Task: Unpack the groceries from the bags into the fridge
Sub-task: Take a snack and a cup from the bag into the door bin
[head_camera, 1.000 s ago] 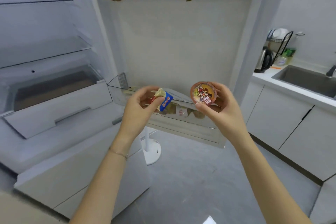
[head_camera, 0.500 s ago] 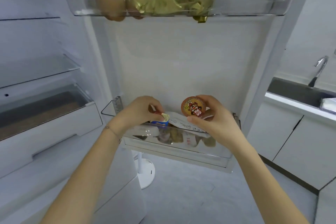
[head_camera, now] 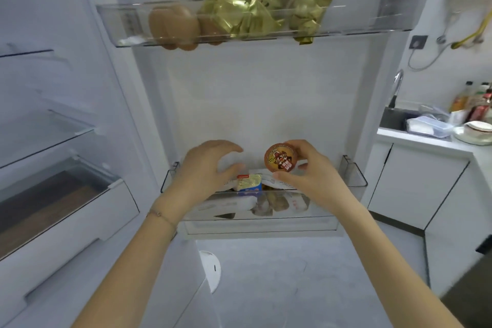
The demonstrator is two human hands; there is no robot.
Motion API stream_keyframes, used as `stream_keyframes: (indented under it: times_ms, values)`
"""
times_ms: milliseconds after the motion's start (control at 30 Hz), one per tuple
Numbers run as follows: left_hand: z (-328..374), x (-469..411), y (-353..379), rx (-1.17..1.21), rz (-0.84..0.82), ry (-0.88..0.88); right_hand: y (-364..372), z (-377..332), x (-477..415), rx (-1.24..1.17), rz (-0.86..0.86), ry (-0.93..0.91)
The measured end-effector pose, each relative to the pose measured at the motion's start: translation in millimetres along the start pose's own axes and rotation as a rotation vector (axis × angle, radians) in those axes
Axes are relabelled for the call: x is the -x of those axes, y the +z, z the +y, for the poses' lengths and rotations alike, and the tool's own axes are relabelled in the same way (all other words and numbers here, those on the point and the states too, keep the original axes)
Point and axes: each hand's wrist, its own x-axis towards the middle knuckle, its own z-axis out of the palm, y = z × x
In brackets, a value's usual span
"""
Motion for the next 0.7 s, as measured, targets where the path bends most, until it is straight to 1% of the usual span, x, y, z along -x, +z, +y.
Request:
stream_keyframes:
  times_ms: [133,300,433,600,700]
  values:
    - [0.2,1.2,-12.5,-0.183,0.104,0.163,3.3,-2.7,7.8,0.006,0.109,0.033]
    - [15.7,-3.5,-19.5,-0.277,0.204,0.335,-4.3,-20.8,20.9,-0.005,0.202,0.069]
    - [26.2,-7.8,-24.7,-0.304,0.214,0.386,-10.3,-41.8,28.6,-0.019,0.243,0.042]
    - [43.5,-15.6,-41.7,-0.249,0.308,0.413,-28.7,-64.4,25.8,0.045,0.301,-0.027]
    - [58.5,-20.5,-55.7,-0.216,0.373,0.451,-49.8,-78.2,23.5,0.056,0.352,-0.119]
